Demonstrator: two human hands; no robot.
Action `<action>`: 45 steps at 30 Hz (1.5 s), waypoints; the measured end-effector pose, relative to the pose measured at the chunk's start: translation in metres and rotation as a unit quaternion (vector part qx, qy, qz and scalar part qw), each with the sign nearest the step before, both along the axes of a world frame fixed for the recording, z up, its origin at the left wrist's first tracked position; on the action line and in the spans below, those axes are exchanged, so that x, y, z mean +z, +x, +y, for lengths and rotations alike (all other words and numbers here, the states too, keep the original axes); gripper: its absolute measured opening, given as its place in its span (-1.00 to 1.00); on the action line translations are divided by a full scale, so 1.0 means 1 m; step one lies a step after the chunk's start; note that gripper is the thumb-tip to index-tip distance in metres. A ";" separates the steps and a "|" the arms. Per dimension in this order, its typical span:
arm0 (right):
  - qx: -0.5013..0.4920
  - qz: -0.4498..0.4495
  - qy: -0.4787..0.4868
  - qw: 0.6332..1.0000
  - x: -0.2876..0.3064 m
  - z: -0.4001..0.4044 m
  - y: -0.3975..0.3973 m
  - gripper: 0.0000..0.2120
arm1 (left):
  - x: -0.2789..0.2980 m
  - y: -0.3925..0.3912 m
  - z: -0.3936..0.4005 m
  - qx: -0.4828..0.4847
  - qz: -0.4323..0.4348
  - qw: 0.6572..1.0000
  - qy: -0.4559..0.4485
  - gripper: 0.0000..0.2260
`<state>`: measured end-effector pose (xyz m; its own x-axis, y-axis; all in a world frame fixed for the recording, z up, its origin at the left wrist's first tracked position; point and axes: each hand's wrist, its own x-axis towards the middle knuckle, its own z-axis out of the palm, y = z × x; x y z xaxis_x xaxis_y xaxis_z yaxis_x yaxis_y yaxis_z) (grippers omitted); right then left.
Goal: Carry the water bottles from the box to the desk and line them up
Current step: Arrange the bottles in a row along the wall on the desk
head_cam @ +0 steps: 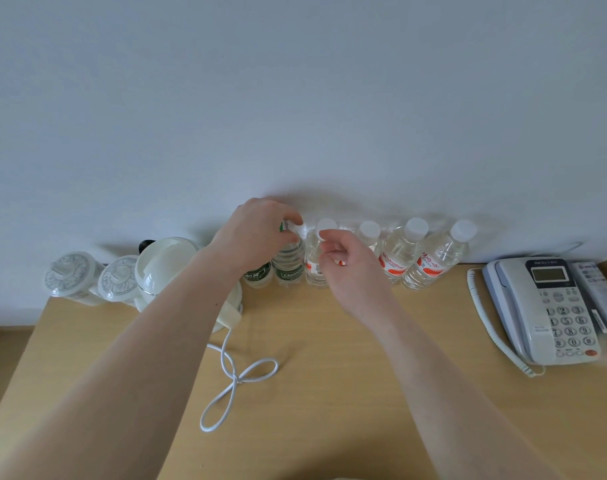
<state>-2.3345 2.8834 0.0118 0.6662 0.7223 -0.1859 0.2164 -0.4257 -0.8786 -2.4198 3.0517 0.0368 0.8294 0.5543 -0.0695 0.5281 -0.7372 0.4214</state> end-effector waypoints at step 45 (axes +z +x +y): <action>-0.004 0.005 0.005 1.000 0.009 0.000 0.002 -0.64 | 0.005 0.006 -0.005 0.004 0.068 0.997 0.021 -0.59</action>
